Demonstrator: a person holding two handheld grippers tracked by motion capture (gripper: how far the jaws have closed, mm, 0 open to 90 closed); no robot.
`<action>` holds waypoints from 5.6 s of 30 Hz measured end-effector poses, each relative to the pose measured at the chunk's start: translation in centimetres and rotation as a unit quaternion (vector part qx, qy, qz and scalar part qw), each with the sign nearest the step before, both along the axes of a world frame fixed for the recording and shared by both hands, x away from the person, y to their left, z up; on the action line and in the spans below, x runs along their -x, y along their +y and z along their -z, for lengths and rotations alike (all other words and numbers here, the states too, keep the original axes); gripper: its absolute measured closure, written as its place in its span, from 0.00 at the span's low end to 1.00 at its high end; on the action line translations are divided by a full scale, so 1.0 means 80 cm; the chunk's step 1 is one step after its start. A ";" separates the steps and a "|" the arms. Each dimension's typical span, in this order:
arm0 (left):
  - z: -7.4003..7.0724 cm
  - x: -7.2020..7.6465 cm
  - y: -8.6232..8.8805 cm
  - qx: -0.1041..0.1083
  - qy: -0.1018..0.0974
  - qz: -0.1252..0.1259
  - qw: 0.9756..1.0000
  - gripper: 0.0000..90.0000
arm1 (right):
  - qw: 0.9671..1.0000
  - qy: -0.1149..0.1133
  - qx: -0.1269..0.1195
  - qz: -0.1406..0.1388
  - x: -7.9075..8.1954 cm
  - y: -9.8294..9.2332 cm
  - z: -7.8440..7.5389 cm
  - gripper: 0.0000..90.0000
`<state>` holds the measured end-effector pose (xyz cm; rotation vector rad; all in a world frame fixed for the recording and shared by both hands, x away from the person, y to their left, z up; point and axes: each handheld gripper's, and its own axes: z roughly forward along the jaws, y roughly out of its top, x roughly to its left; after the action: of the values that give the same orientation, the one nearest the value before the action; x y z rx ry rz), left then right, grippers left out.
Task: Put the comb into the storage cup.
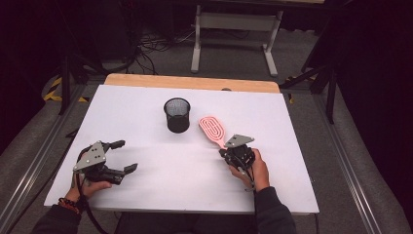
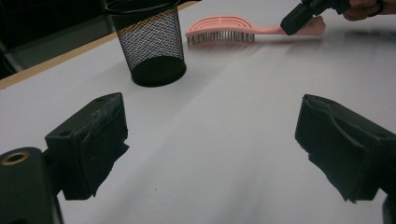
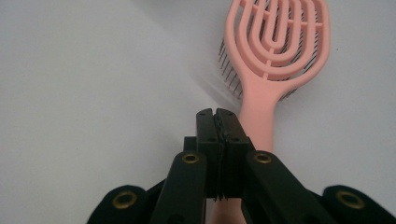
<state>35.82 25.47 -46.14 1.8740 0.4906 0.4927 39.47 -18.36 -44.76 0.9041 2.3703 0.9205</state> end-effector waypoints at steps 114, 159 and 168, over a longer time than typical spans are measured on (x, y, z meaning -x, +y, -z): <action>0.002 -0.005 -0.002 -0.002 0.018 -0.030 0.999 0.11 | 0.994 -0.017 -0.101 0.040 -0.010 0.003 -0.027 0.78; -0.031 -0.040 -0.161 0.038 0.067 0.081 0.994 0.13 | 0.997 -0.026 -0.070 0.019 0.000 0.014 -0.022 0.88; -0.025 -0.035 -0.114 0.027 0.067 0.047 0.996 0.13 | 0.995 -0.069 0.046 0.049 0.000 0.020 -0.010 0.88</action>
<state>38.63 16.36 -44.17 1.8769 0.4966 0.2895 39.46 -16.78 -43.98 0.8839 2.2114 0.8013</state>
